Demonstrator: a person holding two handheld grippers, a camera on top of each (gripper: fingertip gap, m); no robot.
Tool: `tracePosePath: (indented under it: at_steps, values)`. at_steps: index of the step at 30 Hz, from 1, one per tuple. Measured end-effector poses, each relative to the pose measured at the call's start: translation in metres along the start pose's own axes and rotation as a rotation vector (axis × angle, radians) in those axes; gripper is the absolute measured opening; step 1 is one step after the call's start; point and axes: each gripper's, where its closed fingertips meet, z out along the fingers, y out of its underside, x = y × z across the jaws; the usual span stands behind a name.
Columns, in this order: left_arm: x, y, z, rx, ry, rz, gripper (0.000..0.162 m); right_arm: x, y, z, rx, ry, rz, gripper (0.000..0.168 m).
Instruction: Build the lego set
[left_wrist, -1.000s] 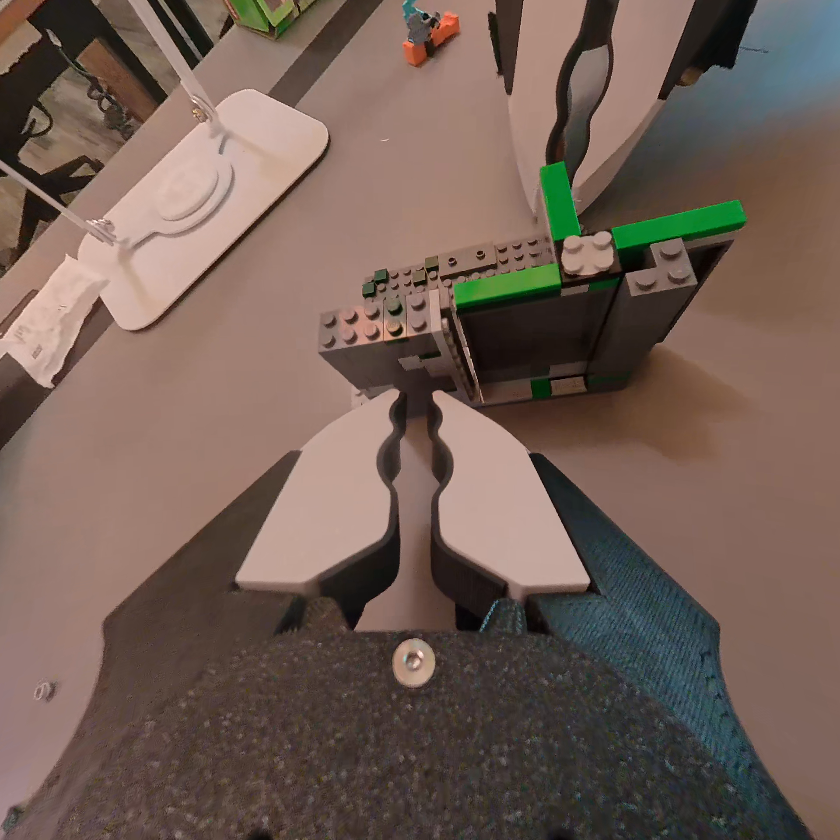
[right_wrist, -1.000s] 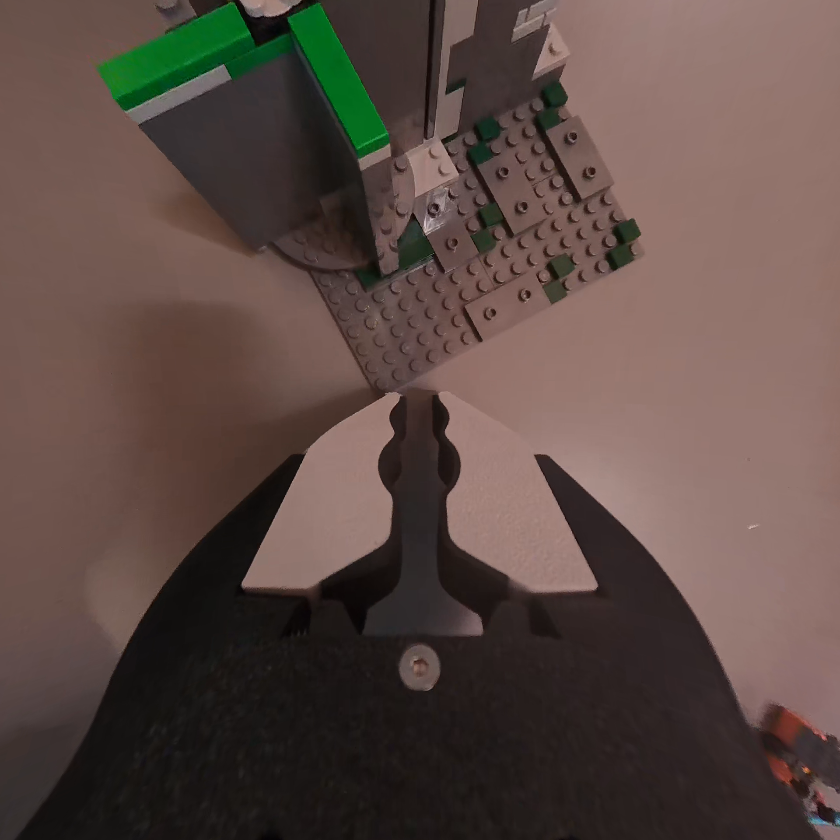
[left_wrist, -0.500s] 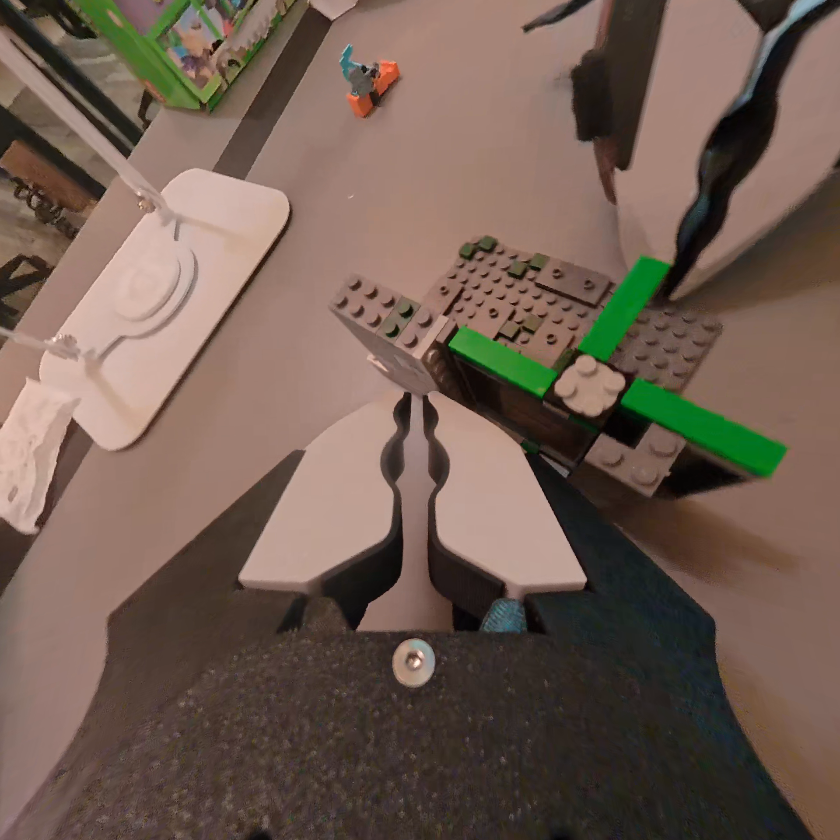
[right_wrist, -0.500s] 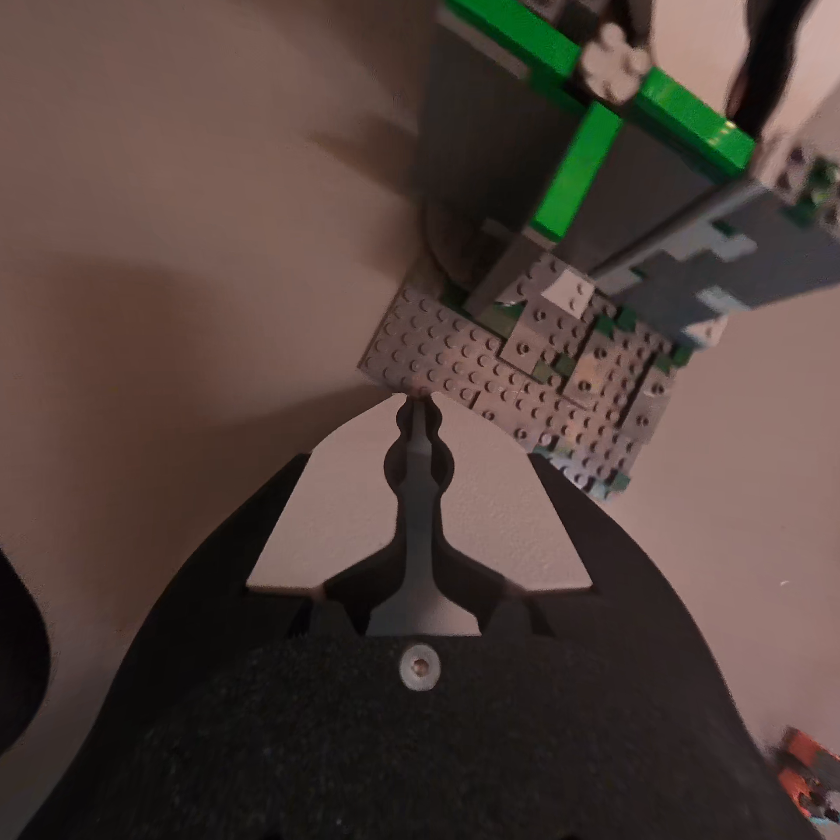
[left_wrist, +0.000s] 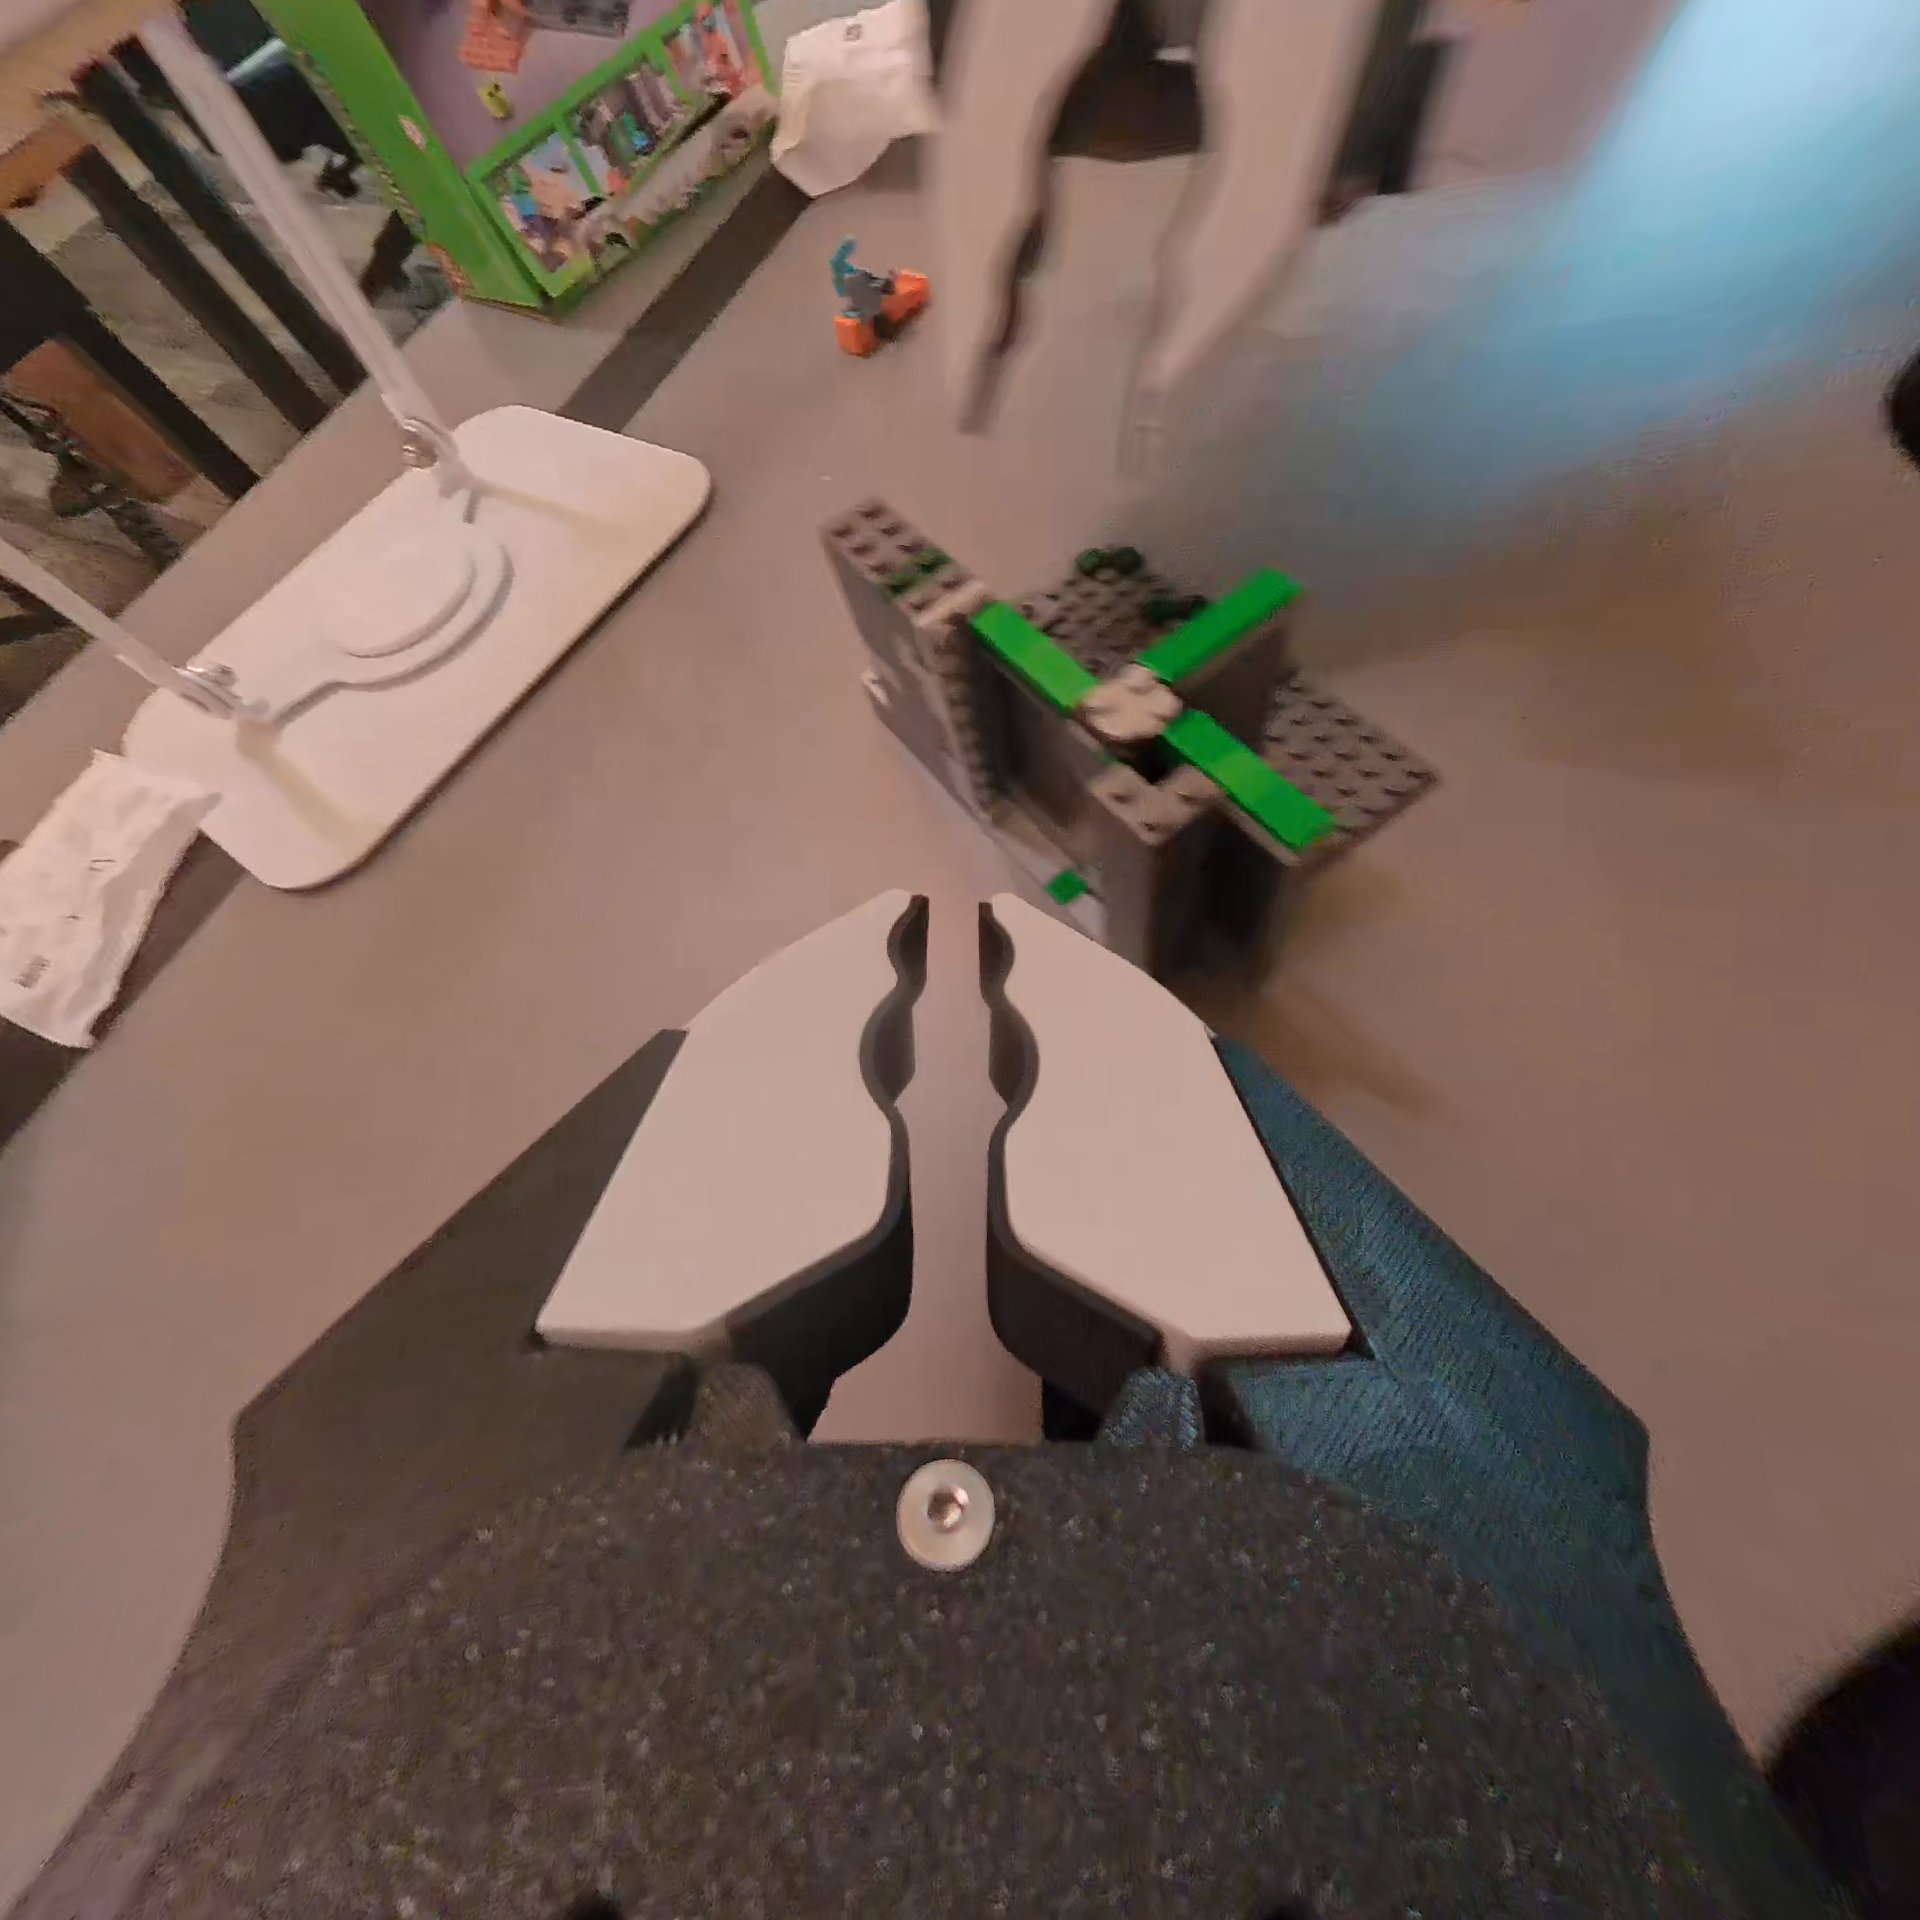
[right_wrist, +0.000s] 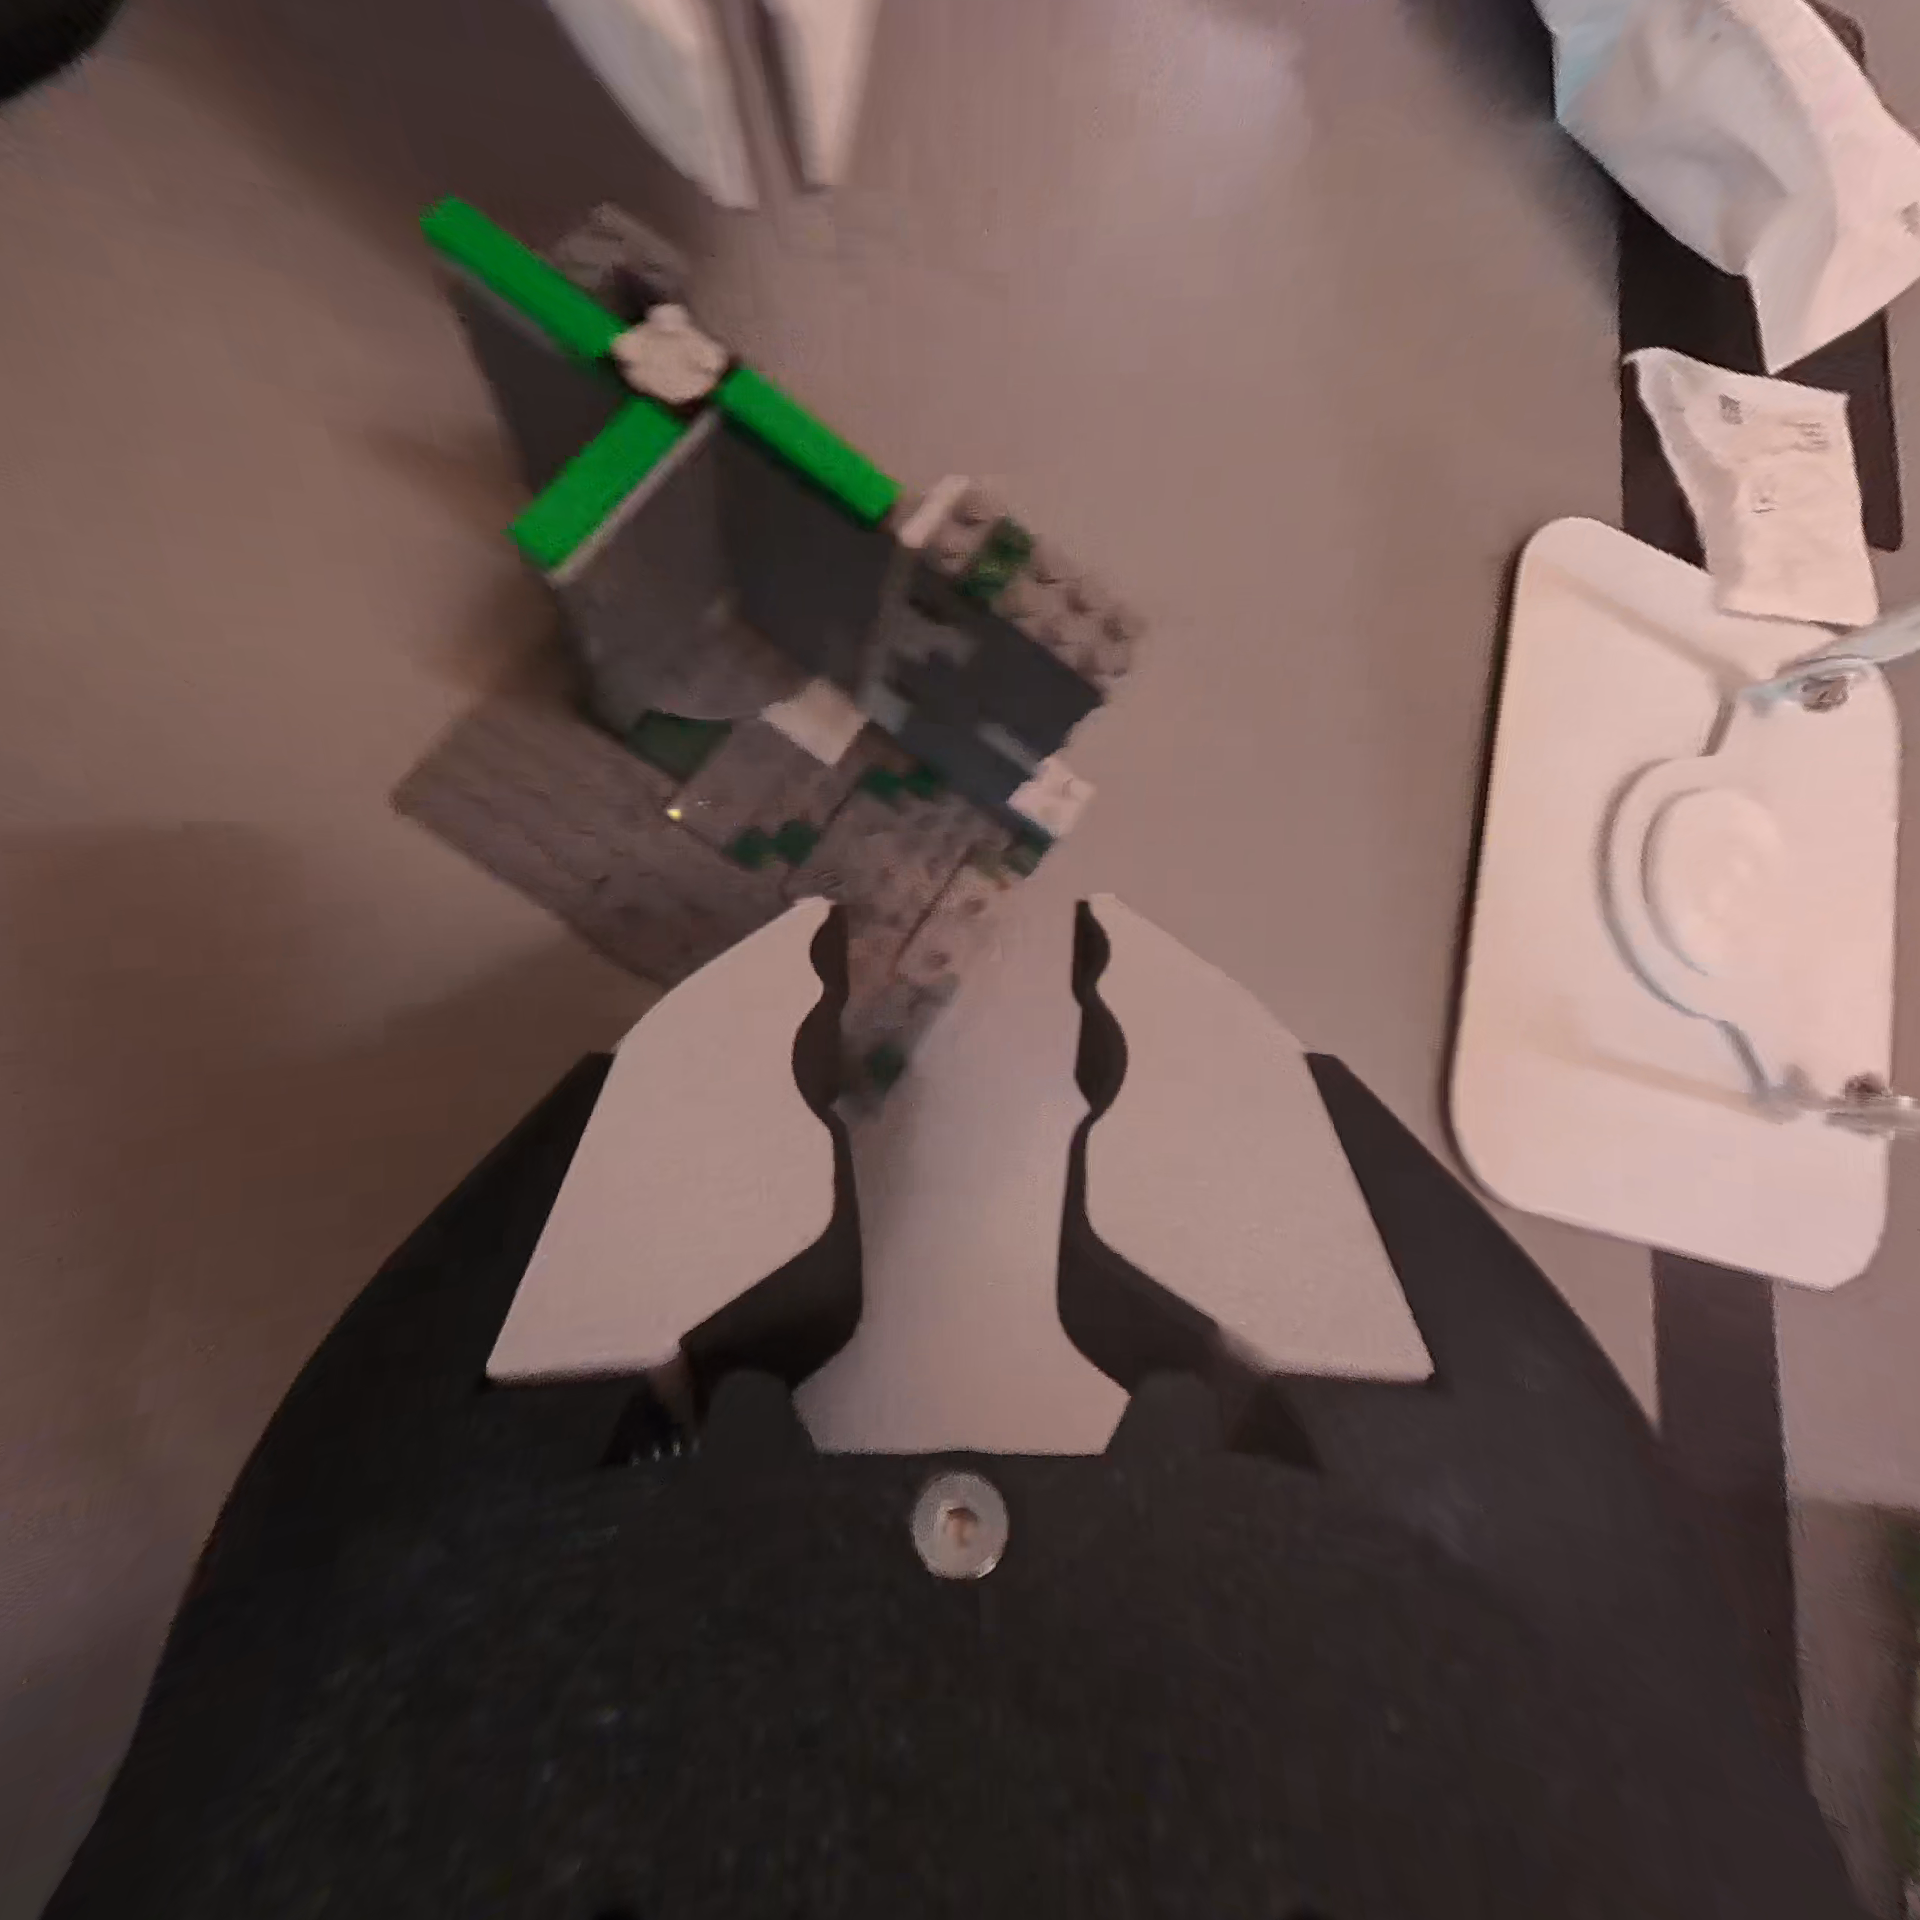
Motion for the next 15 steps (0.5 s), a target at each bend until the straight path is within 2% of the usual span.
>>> tracePosePath:
  at_steps: [3, 6, 9, 12, 14, 15]
  values:
    - [0.023, 0.005, -0.005, -0.005, 0.045, -0.035, 0.013, 0.018, -0.007, 0.016, 0.007, -0.120, -0.036, 0.052]
    - [0.026, 0.011, -0.006, -0.033, 0.017, -0.035, 0.015, 0.027, -0.011, 0.034, -0.017, -0.218, -0.120, 0.063]
    - [0.027, 0.008, -0.010, -0.018, -0.005, -0.059, 0.015, 0.021, -0.019, 0.047, -0.016, -0.337, -0.202, 0.066]
    - [0.028, 0.007, -0.014, -0.003, -0.038, -0.080, 0.015, 0.011, -0.024, 0.057, -0.019, -0.417, -0.273, 0.055]
    - [0.029, 0.007, -0.018, 0.004, -0.052, -0.093, 0.015, 0.006, -0.025, 0.059, -0.009, -0.448, -0.305, 0.035]
    - [0.029, 0.007, -0.019, 0.005, -0.059, -0.101, 0.015, 0.004, -0.026, 0.060, 0.005, -0.455, -0.312, 0.031]
